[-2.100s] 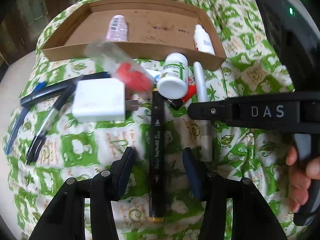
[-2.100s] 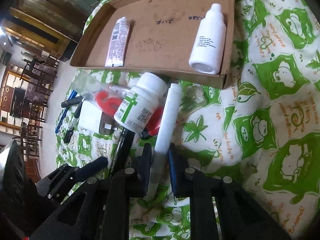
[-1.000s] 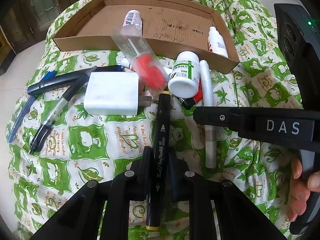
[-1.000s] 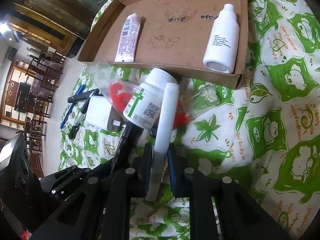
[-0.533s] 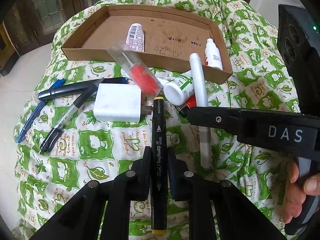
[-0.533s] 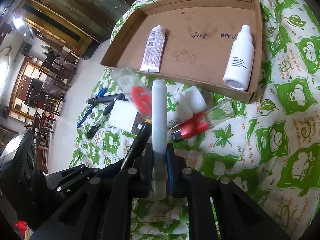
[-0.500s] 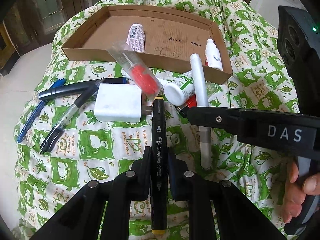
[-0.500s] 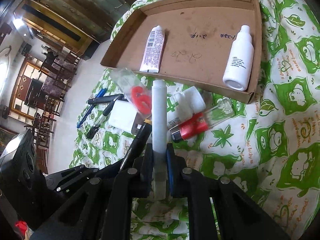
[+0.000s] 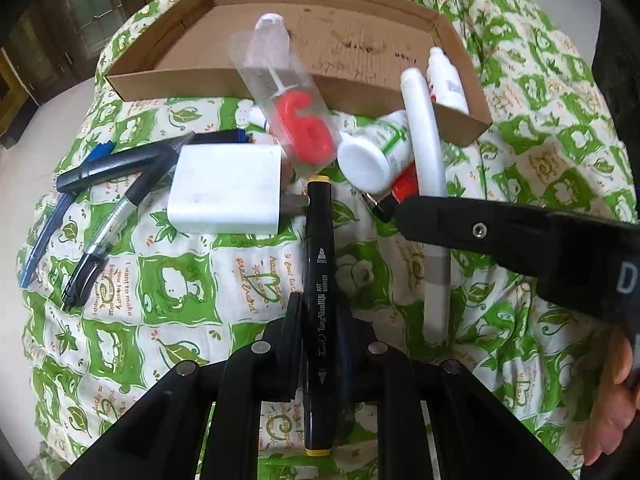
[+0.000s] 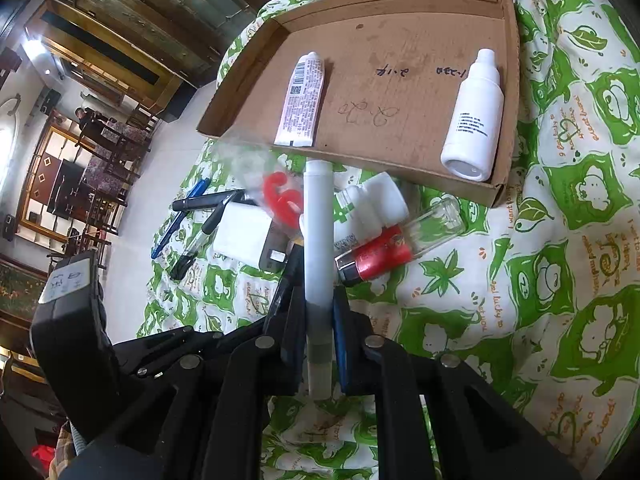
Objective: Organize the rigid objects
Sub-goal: 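Lift the black marker with the left tool while the right tool carries the white marker toward the tray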
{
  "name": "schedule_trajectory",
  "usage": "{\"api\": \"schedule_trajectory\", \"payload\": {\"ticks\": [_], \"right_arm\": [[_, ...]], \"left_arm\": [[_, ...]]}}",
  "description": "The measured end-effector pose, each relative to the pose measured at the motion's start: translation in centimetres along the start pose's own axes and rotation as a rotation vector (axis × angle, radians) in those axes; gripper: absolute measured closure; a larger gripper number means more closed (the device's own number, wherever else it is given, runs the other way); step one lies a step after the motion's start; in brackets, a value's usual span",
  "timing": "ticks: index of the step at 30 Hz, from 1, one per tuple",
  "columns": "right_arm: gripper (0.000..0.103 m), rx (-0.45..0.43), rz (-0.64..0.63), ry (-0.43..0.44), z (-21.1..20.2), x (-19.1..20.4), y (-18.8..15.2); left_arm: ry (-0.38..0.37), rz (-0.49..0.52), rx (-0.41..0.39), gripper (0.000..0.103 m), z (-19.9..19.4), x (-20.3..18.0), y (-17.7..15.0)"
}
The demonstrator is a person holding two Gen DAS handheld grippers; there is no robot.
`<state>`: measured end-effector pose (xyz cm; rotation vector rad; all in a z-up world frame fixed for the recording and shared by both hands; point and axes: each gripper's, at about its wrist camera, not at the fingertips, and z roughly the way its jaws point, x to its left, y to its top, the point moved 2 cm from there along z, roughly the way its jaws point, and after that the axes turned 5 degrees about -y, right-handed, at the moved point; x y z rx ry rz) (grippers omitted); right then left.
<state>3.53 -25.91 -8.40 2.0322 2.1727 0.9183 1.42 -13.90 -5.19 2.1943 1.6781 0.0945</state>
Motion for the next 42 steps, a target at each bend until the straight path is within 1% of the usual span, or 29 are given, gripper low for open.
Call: {"api": "schedule_trajectory", "payload": {"ticks": [6, 11, 14, 18, 30, 38, 42], "right_arm": [[0.091, -0.02, -0.005, 0.027, -0.6, 0.2, 0.0], [0.091, -0.025, 0.002, 0.037, -0.9, 0.0, 0.1], [0.091, -0.035, 0.004, 0.043, -1.3, 0.0, 0.1], [0.091, -0.05, 0.007, 0.05, -1.9, -0.3, 0.2], [0.091, -0.064, 0.009, 0.054, -2.4, -0.3, 0.1], [0.091, -0.114, 0.007, 0.053, -3.8, -0.3, 0.4], [0.091, -0.117, 0.022, 0.06, -4.1, -0.7, 0.5]], "left_arm": [[-0.065, -0.052, -0.055, 0.089, -2.3, 0.8, 0.3], [-0.096, -0.064, -0.109, 0.089, -4.8, 1.0, 0.7], [-0.109, -0.071, -0.135, 0.089, -5.6, 1.0, 1.3], [-0.114, -0.08, -0.158, 0.089, -6.5, 1.1, 1.6], [-0.111, -0.089, -0.185, 0.089, -7.4, 1.5, 1.9], [-0.115, -0.104, -0.219, 0.089, -8.4, 2.4, 3.4], [-0.114, -0.101, -0.234, 0.089, -8.9, 2.7, 4.1]]}}
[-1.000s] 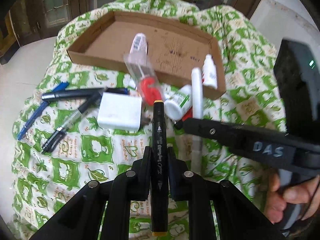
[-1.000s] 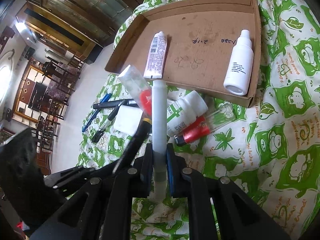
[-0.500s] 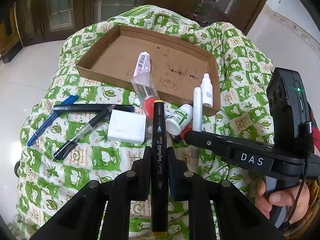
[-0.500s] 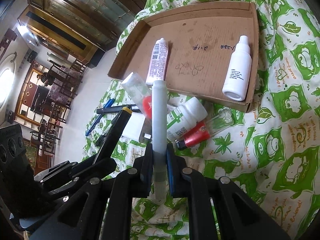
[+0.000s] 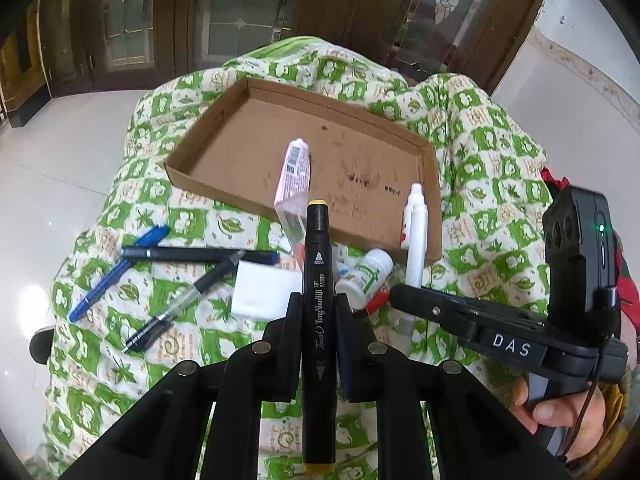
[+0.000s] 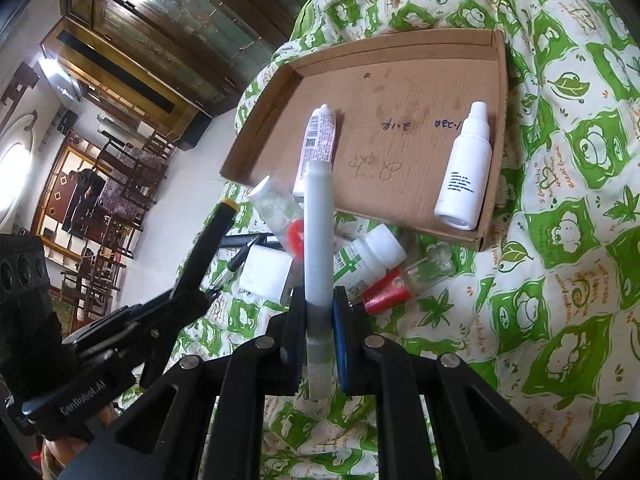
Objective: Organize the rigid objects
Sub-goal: 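Lift the black marker with the left tool while the right tool carries the white marker toward the tray, then lower the black marker into the tray and open the left tool while the right tool releases the white marker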
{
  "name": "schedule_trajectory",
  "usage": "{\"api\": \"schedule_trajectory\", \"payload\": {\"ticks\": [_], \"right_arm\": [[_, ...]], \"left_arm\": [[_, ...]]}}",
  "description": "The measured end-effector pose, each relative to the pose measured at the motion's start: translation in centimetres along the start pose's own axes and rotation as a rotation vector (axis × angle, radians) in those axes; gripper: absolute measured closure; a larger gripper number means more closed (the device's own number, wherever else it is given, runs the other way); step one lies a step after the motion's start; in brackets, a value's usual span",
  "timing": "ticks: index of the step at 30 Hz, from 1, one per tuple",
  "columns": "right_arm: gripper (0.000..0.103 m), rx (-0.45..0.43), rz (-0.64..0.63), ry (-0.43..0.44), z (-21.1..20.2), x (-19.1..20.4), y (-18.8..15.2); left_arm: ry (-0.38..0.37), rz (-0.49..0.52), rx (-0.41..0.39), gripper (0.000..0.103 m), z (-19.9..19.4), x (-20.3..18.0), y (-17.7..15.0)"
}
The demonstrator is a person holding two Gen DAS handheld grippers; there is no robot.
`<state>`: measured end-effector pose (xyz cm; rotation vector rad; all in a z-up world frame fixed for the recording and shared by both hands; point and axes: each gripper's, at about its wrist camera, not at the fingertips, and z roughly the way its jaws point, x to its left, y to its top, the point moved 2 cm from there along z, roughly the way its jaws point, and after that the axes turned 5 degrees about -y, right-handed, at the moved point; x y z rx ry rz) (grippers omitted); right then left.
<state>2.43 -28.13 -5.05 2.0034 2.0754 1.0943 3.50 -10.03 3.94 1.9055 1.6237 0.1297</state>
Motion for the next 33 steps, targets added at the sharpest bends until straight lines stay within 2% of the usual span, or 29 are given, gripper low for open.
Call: {"api": "schedule_trajectory", "payload": {"ticks": [14, 26, 33], "right_arm": [[0.091, -0.048, 0.05, 0.017, -1.8, -1.3, 1.8], [0.091, -0.104, 0.105, 0.02, -3.2, -3.1, 4.3], [0.091, -0.127, 0.126, 0.014, -3.4, -3.8, 6.3]], "left_arm": [[0.001, 0.024, -0.041, 0.089, -0.6, -0.1, 3.6], [0.003, 0.023, -0.041, 0.089, 0.9, 0.6, 6.0], [0.008, 0.017, -0.054, 0.089, 2.2, 1.8, 9.0]]}}
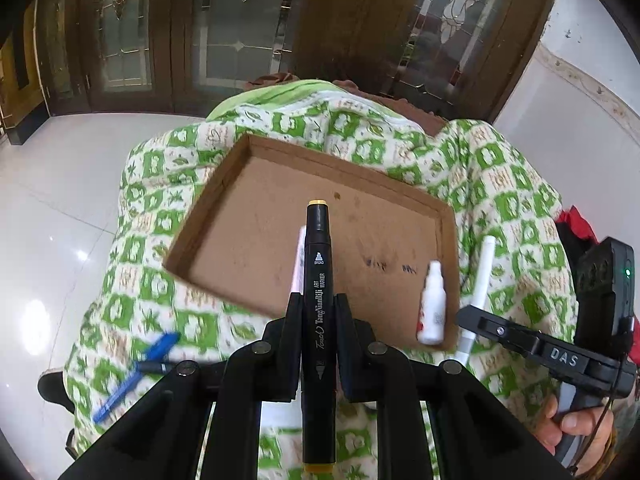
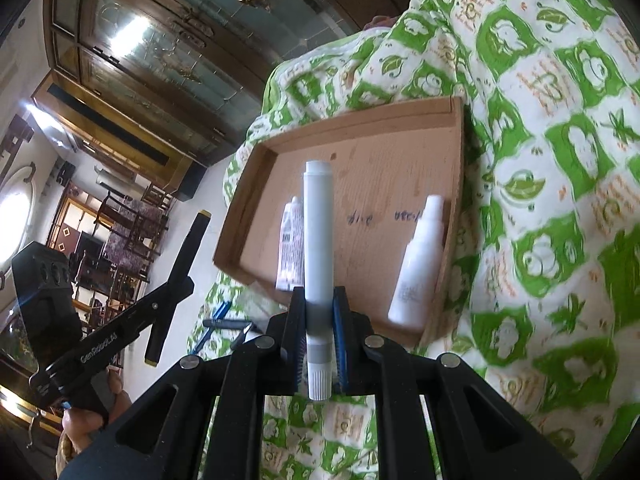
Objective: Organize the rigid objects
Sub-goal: 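Lower the black marker into the tray and open the left tool while the right tool releases the white marker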
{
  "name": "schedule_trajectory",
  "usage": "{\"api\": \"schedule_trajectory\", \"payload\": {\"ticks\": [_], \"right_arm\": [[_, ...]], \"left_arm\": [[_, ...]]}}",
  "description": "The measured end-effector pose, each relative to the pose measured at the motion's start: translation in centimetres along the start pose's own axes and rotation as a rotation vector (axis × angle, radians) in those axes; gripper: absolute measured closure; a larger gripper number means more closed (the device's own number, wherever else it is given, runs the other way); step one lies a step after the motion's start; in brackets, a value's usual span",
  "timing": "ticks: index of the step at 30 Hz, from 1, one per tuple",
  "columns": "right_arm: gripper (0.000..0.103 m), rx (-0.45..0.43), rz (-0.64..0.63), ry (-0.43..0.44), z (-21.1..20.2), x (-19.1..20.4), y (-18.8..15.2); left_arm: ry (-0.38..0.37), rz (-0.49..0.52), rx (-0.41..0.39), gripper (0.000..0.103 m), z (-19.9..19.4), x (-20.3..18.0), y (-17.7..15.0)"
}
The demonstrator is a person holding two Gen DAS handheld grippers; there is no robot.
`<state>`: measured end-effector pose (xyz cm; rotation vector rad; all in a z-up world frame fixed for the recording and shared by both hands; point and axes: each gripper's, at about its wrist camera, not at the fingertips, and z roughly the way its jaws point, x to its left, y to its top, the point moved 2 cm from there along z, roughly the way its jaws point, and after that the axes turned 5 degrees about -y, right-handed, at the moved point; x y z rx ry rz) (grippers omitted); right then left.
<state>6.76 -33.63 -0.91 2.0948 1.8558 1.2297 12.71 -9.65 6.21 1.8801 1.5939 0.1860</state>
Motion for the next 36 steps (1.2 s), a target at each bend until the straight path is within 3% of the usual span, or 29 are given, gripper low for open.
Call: {"api": "schedule_trajectory", "payload": {"ticks": [16, 29, 36], "right_arm": [[0.091, 0.015, 0.007, -0.084, 5.1, -0.1, 4.3], [0.091, 0.072, 0.0, -0.14, 8.8, -0.1, 4.9], [0.09, 0.087, 0.02, -0.142, 10.4, -0.4, 5.3]], "left_arm": [[0.046, -0.034, 0.03, 0.089, 7.5, 3.2, 4.8], [0.111, -0.066, 0.105, 0.089, 12.3, 5.1, 3.7], [0.115, -0.064, 0.102, 0.088, 12.9, 5.0, 3.4]]}}
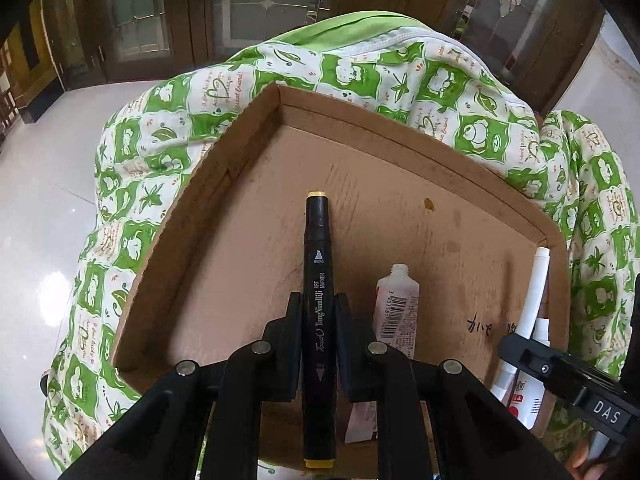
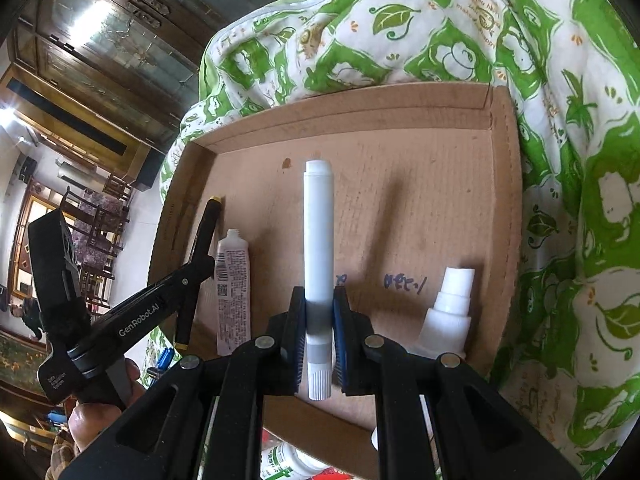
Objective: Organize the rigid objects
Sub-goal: 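Lower the black marker into the tray and open the left tool while the right tool releases the white marker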
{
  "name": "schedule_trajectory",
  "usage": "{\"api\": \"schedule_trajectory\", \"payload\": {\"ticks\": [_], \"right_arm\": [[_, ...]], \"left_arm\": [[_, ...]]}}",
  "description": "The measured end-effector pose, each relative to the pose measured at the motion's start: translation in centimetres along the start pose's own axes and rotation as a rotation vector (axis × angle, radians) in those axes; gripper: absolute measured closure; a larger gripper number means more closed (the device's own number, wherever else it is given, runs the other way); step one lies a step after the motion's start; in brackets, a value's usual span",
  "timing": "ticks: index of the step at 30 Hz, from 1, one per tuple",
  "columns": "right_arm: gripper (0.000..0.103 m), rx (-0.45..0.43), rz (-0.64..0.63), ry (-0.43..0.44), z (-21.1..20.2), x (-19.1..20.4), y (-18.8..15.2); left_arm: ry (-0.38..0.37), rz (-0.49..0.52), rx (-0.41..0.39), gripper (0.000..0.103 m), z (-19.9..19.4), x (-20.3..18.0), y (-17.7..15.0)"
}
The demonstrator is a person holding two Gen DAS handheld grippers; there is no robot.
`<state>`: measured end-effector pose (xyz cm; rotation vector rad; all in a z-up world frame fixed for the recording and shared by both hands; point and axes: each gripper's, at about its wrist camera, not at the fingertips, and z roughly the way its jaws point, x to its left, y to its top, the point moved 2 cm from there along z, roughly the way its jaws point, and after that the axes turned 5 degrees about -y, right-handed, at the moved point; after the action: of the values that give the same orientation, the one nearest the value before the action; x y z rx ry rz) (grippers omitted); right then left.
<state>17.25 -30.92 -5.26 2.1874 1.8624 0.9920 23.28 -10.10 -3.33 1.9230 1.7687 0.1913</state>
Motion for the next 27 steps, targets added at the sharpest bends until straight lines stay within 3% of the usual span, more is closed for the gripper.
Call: {"api": "schedule_trajectory", "payload": {"ticks": [2, 4, 6, 12, 18, 23, 27], "right_arm": [[0.089, -0.017, 0.005, -0.009, 0.0, 0.0, 0.1], [0.081, -0.03, 0.005, -0.02, -0.2, -0.1, 0.1], [0.073, -0.047, 0.003, -0.026, -0.8, -0.4, -0.1], [0.055, -0.102, -0.026, -0.023, -2.5, -0.4, -0.8], [0.034, -0.129, 0.024, 0.022, -5.1, -1.8, -2.5], [0.029, -0.137, 0.015, 0.052, -6.9, -1.8, -5.1], [0.029, -0.095, -0.031, 0.071, -7.4, -1.4, -7.6]], "left_arm": [[-0.007, 0.001, 0.001, 0.081, -0.1, -0.1, -0.1], [-0.008, 0.003, -0.001, 0.05, -0.6, 0.1, -0.2], [0.001, 0.013, -0.03, 0.041, -1.6, -0.1, -0.3], [-0.044, -0.031, -0.078, 0.036, -5.5, 0.2, -2.8], [0.0, -0.061, -0.115, 0.024, -9.0, 2.3, -10.0], [0.059, -0.11, -0.062, 0.024, -9.0, 4.0, -16.0], [0.085, -0.051, -0.089, 0.024, -9.9, 2.5, -16.5]]}}
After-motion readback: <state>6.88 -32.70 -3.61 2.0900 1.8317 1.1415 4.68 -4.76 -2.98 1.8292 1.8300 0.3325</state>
